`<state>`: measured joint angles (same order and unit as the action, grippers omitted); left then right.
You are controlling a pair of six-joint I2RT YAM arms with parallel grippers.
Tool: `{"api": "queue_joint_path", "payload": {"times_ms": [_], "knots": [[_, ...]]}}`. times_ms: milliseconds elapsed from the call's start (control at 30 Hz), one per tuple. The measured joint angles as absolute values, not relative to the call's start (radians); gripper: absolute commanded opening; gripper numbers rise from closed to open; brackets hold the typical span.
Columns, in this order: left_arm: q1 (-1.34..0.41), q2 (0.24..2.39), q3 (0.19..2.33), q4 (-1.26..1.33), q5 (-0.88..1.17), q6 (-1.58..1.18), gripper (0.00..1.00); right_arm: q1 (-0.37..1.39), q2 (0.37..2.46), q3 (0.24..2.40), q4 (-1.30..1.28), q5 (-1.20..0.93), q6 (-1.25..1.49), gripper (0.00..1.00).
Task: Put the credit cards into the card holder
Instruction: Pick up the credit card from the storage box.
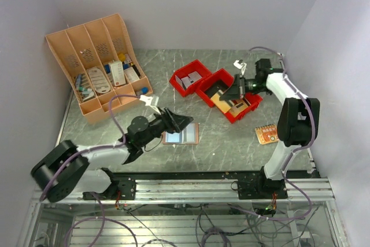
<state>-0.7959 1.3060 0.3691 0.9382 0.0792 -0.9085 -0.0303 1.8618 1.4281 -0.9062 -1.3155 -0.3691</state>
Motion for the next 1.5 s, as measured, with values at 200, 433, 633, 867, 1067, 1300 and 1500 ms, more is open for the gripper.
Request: {"api": "queue_joint_path", "payload": {"times_ms": [200, 433, 633, 867, 1067, 1300, 1500], "knots": [[-0.764, 1.131, 0.272, 0.963, 0.079, -0.971, 0.80, 0.124, 1.839, 1.328, -0.856, -1.460, -0.295, 0.00], [-0.762, 1.110, 0.265, 0.996, 0.083, -1.050, 0.70, 0.227, 1.838, 1.329, -0.851, -1.527, -0.293, 0.00], [-0.762, 1.244, 0.339, 1.062, 0.123, -1.074, 0.53, 0.279, 1.795, 1.310, -0.769, -1.539, -0.216, 0.00], [-0.762, 1.356, 0.379, 1.137, 0.181, -1.085, 0.47, 0.291, 1.772, 1.299, -0.718, -1.552, -0.175, 0.00], [-0.762, 1.397, 0.403, 1.164, 0.218, -1.090, 0.33, 0.318, 1.772, 1.285, -0.693, -1.554, -0.152, 0.00], [-0.761, 1.434, 0.414, 1.212, 0.255, -1.093, 0.07, 0.331, 1.769, 1.282, -0.670, -1.556, -0.140, 0.11], [-0.748, 1.425, 0.396, 1.226, 0.270, -1.089, 0.07, 0.334, 1.762, 1.287, -0.699, -1.522, -0.193, 0.41]]}}
